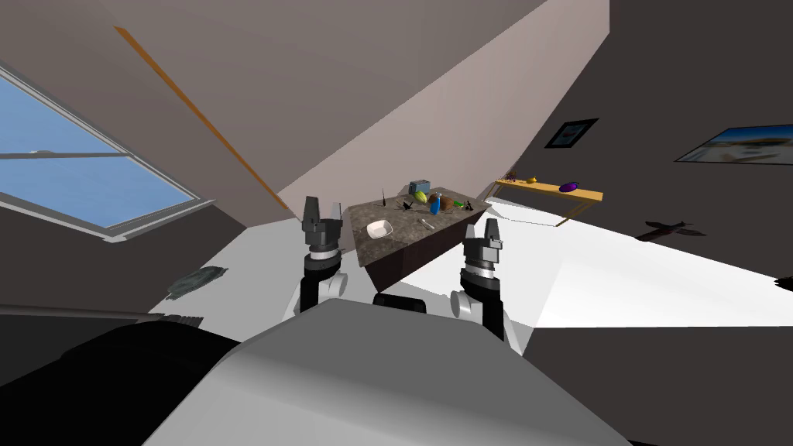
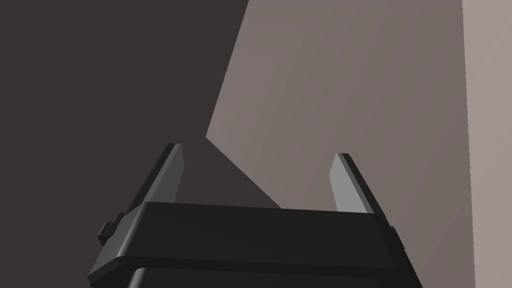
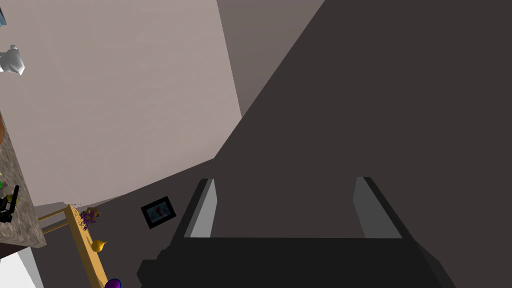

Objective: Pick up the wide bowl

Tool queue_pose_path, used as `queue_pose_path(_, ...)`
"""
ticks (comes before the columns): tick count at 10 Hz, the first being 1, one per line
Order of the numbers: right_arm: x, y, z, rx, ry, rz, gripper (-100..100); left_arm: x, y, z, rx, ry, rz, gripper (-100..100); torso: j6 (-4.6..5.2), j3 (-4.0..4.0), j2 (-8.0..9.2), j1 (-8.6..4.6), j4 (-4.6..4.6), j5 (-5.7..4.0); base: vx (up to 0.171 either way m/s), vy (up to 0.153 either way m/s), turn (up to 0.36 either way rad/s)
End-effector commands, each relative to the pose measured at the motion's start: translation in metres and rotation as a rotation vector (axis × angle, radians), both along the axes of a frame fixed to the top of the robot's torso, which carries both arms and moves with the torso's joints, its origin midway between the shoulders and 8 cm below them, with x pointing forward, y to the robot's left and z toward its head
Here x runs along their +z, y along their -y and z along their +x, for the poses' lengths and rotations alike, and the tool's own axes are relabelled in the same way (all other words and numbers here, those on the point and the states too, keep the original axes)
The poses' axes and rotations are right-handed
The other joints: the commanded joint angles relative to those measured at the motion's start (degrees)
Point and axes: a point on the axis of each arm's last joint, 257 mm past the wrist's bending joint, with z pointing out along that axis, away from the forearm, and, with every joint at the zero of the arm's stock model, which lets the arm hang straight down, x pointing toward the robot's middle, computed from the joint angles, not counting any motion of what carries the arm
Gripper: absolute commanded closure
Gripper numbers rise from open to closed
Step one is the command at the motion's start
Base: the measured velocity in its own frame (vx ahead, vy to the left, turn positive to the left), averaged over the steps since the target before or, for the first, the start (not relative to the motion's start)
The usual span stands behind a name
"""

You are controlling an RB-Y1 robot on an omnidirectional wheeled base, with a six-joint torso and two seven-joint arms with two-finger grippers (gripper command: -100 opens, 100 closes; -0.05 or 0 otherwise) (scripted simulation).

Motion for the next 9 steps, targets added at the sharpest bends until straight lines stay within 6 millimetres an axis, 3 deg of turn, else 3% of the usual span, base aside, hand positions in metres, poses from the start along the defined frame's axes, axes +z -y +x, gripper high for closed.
queue_pose_path(1,0.0,0.0,0.0,0.0,0.0,0.0,0,-0.007,-0.001,0.01,-0.009,-0.044,0.019,-100,0.0,0.0,0.0,0.0,0.0,0.0,-0.004,-0.013,0.0)
queue_pose_path(9,0.0,0.0,0.0,0.0,0.0,0.0,0,-0.033,-0.022,0.049,0.009,-0.209,-0.002,-100,0.0,0.05,0.08,-0.11,0.02,-0.02,-0.019,-0.028,0.0)
